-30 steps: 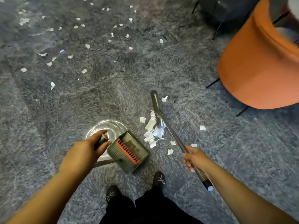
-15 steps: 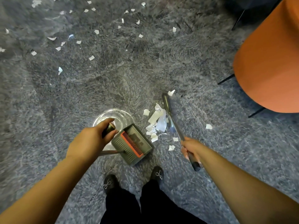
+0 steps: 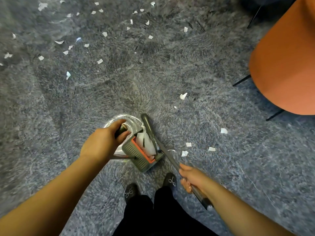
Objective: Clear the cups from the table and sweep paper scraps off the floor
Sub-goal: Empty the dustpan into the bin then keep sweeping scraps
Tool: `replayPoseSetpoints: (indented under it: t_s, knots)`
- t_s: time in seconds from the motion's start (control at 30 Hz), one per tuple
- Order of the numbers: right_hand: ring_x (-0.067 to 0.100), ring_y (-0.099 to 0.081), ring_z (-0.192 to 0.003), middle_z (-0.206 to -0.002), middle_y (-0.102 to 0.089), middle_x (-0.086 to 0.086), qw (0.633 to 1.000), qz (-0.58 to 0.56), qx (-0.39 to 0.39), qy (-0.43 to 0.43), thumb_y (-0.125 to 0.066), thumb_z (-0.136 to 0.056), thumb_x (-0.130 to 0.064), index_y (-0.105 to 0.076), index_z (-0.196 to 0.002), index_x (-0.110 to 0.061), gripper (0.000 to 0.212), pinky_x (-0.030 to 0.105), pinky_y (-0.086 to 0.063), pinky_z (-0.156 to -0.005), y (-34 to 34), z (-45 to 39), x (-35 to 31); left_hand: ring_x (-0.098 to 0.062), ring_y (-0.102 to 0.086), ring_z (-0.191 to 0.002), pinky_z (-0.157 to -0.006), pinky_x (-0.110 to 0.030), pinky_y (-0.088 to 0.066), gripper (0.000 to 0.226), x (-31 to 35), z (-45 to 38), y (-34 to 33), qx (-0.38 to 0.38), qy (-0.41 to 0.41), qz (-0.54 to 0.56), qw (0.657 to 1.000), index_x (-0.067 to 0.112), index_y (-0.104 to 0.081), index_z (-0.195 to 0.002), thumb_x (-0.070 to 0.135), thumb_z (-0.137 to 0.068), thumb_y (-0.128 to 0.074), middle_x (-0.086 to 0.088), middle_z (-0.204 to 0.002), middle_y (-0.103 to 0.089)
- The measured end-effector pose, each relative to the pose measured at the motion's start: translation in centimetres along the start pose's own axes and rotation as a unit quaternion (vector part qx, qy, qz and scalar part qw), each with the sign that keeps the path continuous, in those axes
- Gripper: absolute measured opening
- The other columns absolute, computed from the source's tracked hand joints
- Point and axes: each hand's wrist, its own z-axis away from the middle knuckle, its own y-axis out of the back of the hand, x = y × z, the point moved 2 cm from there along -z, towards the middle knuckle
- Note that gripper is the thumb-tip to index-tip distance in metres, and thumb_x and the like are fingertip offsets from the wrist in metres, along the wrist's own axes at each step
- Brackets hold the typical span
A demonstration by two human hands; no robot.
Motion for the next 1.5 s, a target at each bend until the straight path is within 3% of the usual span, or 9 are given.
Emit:
replayPoseSetpoints:
  t_s: [0.23,0.37,0.5,0.67,0.8,0.93,1.17,1.4,1.5]
  knots:
    - [0.007,-0.031,-0.030,-0.048,-0.042,0.004,0.996,-0.084,-0.009,0.025,-0.043,-0.102,-0.015,-0.030,-0.147,-0.025,0.048,0.011,-0.028,-0.033,0.3,2.7,-0.2,-0.031,-0.064,-0.078,-0.059,-0.035,-0.047,0.049,-1.2,1.5,0.1,0.007,-0.018,0.021,1.000,0.040,-0.047,-0.139,0.050,-0.091,-0.057,-0.007,-0.089,-0.070]
    - [0.007,-0.033,-0.029,-0.057,-0.039,0.006,0.997,-0.045,0.016,0.069,-0.042,-0.102,-0.012,-0.028,-0.149,-0.023,0.050,0.013,-0.029,-0.031,0.4,2.9,-2.3,-0.030,-0.065,-0.084,-0.065,-0.038,-0.052,0.049,-2.7,1.4,0.7,0.010,0.007,0.036,0.999,0.045,-0.046,-0.137,0.054,-0.090,-0.056,-0.006,-0.096,-0.071]
    - [0.005,-0.031,-0.029,-0.058,-0.038,0.005,0.995,0.003,0.033,0.099,-0.039,-0.103,-0.011,-0.040,-0.141,-0.018,0.039,0.014,-0.030,-0.028,0.3,0.5,-6.3,-0.031,-0.065,-0.083,-0.064,-0.038,-0.052,0.050,-4.4,1.3,1.6,0.024,0.023,0.024,0.999,0.045,-0.046,-0.138,0.056,-0.089,-0.055,-0.007,-0.096,-0.071]
    - [0.009,-0.033,-0.027,-0.044,-0.040,0.003,0.993,0.049,0.028,0.108,-0.035,-0.104,-0.014,-0.049,-0.129,-0.015,0.028,0.016,-0.030,-0.029,-1.2,-4.1,-10.2,-0.036,-0.066,-0.091,-0.067,-0.038,-0.050,0.051,-5.4,1.3,1.8,0.034,0.020,0.009,0.999,0.041,-0.047,-0.139,0.051,-0.090,-0.057,-0.010,-0.102,-0.072]
    - [0.014,-0.035,-0.028,-0.040,-0.039,0.003,0.987,0.122,0.028,0.099,-0.032,-0.104,-0.018,-0.051,-0.121,-0.017,0.025,0.020,-0.032,-0.031,-3.3,-6.9,-12.3,-0.035,-0.067,-0.087,-0.061,-0.032,-0.042,0.051,-6.0,1.1,1.5,0.042,0.009,-0.010,0.999,0.042,-0.046,-0.140,0.052,-0.091,-0.057,-0.009,-0.098,-0.072]
    - [0.009,-0.033,-0.027,-0.036,-0.038,-0.003,0.986,0.146,0.006,0.075,-0.030,-0.103,-0.013,-0.050,-0.121,-0.018,0.027,0.017,-0.030,-0.029,-5.8,-8.3,-13.5,-0.031,-0.067,-0.090,-0.062,-0.032,-0.045,0.049,-6.5,0.4,1.5,0.044,0.013,-0.004,0.999,0.043,-0.047,-0.137,0.056,-0.090,-0.054,-0.004,-0.101,-0.073]
    - [0.004,-0.030,-0.028,-0.045,-0.039,-0.002,0.986,0.165,-0.022,-0.005,-0.035,-0.104,-0.014,-0.032,-0.145,-0.026,0.043,0.012,-0.028,-0.031,-7.0,-5.8,-9.5,-0.027,-0.067,-0.094,-0.069,-0.036,-0.053,0.051,-7.0,0.4,1.4,0.043,0.013,0.013,0.999,0.049,-0.041,-0.136,0.065,-0.089,-0.047,0.001,-0.105,-0.071]
    - [0.006,-0.029,-0.028,-0.056,-0.036,0.004,0.991,0.134,-0.016,0.008,-0.036,-0.104,-0.014,-0.029,-0.148,-0.027,0.046,0.012,-0.027,-0.033,-8.4,-1.6,-4.3,-0.027,-0.067,-0.091,-0.058,-0.030,-0.042,0.052,-7.2,-0.1,1.2,0.062,-0.009,0.020,0.998,0.045,-0.044,-0.136,0.066,-0.088,-0.046,0.001,-0.100,-0.072]
    - [0.007,-0.028,-0.027,-0.055,-0.034,0.004,0.996,0.085,-0.006,0.010,-0.037,-0.104,-0.013,-0.032,-0.146,-0.026,0.045,0.011,-0.027,-0.033,-8.8,-0.5,-3.5,-0.025,-0.066,-0.096,-0.062,-0.030,-0.042,0.051,-7.3,-0.3,1.1,0.052,-0.009,0.034,0.998,0.044,-0.045,-0.136,0.064,-0.089,-0.048,0.002,-0.106,-0.071]
